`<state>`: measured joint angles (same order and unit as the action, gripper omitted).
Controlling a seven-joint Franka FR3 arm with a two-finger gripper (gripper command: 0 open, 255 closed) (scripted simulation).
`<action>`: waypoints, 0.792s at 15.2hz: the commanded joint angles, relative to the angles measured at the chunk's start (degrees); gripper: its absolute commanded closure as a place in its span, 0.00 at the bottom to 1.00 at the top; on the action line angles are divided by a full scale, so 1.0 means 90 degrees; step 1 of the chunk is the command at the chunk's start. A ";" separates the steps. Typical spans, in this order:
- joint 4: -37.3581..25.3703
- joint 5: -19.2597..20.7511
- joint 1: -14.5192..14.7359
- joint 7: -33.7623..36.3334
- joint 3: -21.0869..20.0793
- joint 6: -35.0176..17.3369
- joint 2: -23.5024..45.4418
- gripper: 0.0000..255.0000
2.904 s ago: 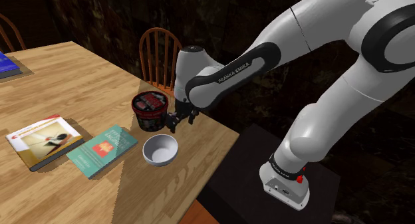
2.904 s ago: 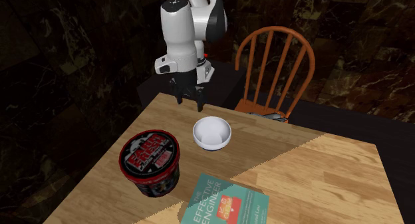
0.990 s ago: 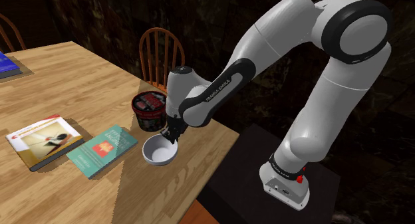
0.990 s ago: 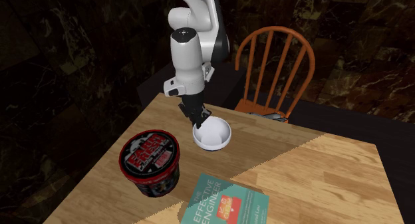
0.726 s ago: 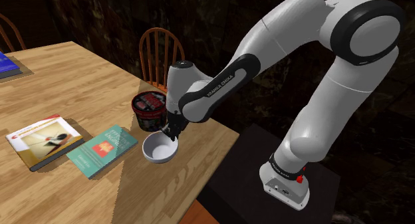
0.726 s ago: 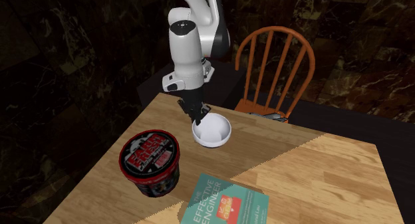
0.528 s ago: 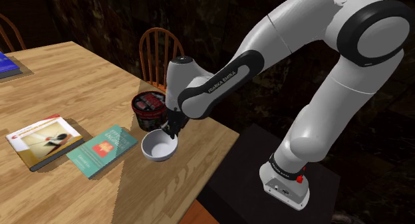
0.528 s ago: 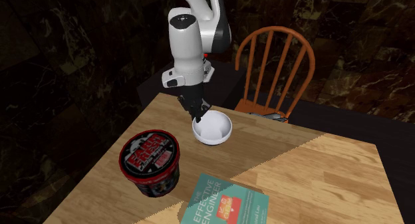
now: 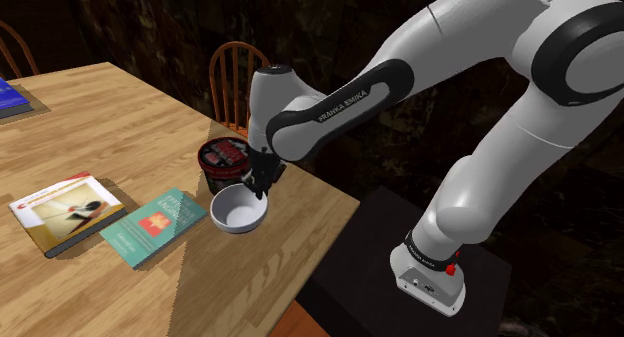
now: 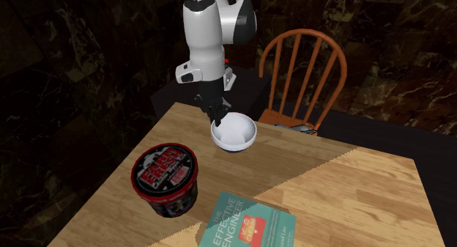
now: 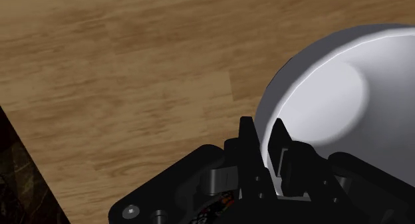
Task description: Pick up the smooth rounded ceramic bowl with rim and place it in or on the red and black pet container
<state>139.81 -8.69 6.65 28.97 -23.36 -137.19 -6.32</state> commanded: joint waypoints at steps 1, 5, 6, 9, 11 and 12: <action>-0.0082 -0.0036 0.0001 -0.0023 0.0017 0.0197 -0.0118 1.00; -0.0238 -0.0097 0.0007 -0.0059 0.0053 0.0572 -0.0346 1.00; -0.0280 -0.0109 0.0008 -0.0066 0.0063 0.0665 -0.0399 1.00; -0.0415 -0.0139 0.0011 -0.0083 0.0092 0.0943 -0.0547 1.00; -0.0512 -0.0154 0.0011 -0.0090 0.0112 0.1127 -0.0638 1.00; -0.0562 -0.0160 0.0012 -0.0094 0.0122 0.1219 -0.0681 1.00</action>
<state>135.11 -10.06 6.74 28.15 -22.34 -126.96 -12.04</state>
